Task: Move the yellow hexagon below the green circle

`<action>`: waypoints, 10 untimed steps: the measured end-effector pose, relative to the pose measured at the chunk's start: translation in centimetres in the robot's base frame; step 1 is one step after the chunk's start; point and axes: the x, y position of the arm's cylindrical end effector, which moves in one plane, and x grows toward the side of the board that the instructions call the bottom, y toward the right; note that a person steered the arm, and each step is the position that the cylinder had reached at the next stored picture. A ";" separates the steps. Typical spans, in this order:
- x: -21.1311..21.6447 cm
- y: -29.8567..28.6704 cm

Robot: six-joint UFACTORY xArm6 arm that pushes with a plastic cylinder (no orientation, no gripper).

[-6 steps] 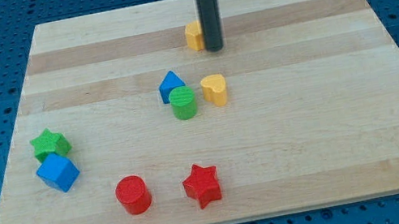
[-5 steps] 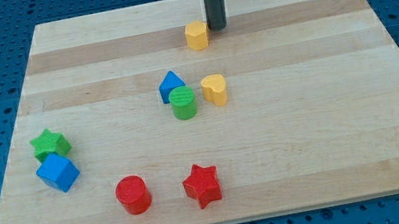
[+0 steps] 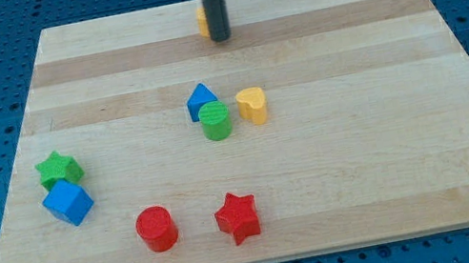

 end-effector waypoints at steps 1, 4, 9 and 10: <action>0.0 -4.2; -0.9 5.0; 13.0 4.8; 12.8 5.9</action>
